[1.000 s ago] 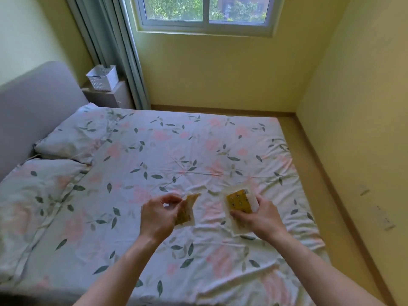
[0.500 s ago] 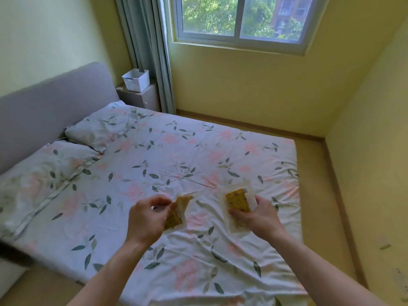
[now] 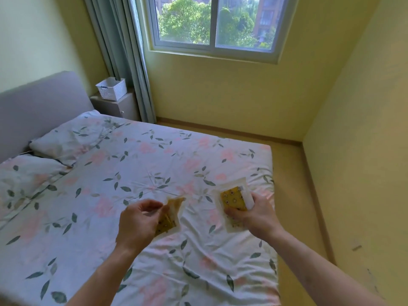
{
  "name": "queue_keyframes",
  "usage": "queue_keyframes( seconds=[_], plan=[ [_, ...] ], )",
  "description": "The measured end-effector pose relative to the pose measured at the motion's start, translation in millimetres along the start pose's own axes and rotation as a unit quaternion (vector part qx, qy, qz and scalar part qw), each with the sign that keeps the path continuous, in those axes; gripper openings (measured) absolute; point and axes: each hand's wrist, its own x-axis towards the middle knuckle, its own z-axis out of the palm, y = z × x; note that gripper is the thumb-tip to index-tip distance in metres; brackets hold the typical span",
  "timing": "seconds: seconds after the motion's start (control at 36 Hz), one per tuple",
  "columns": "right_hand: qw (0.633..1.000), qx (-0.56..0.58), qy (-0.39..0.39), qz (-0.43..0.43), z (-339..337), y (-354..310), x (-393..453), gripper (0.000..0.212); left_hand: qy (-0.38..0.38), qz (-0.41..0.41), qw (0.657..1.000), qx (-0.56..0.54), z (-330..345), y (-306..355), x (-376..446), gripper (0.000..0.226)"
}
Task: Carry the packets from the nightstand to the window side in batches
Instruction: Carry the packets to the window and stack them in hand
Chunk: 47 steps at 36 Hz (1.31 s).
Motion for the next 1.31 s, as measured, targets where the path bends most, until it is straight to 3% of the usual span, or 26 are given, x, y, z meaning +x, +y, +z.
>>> queue_keyframes(
  seconds=[0.36, 0.64, 0.81, 0.97, 1.08, 1.31],
  plan=[
    [0.997, -0.024, -0.059, -0.031, -128, 44, 84, 0.039, 0.038, 0.005, 0.999, 0.02, 151, 79, -6, 0.009],
    [0.992, -0.018, -0.119, -0.037, -285, 82, 144, 0.044, 0.097, -0.044, 0.994, 0.039, 303, 176, -24, 0.009],
    [0.991, -0.032, -0.114, -0.07, -361, 64, 183, 0.032, 0.121, -0.037, 0.992, 0.023, 357, 232, -3, 0.012],
    [0.989, -0.013, -0.131, -0.072, -380, 48, 232, 0.039, 0.147, -0.034, 0.988, 0.033, 377, 250, 13, 0.01],
    [0.985, 0.007, -0.158, -0.075, -377, 37, 269, 0.032, 0.183, -0.045, 0.981, 0.041, 380, 253, 34, 0.008],
    [0.983, -0.003, -0.163, -0.086, -390, 16, 367, 0.032, 0.189, -0.053, 0.98, 0.037, 414, 268, 137, 0.012]
  ],
)
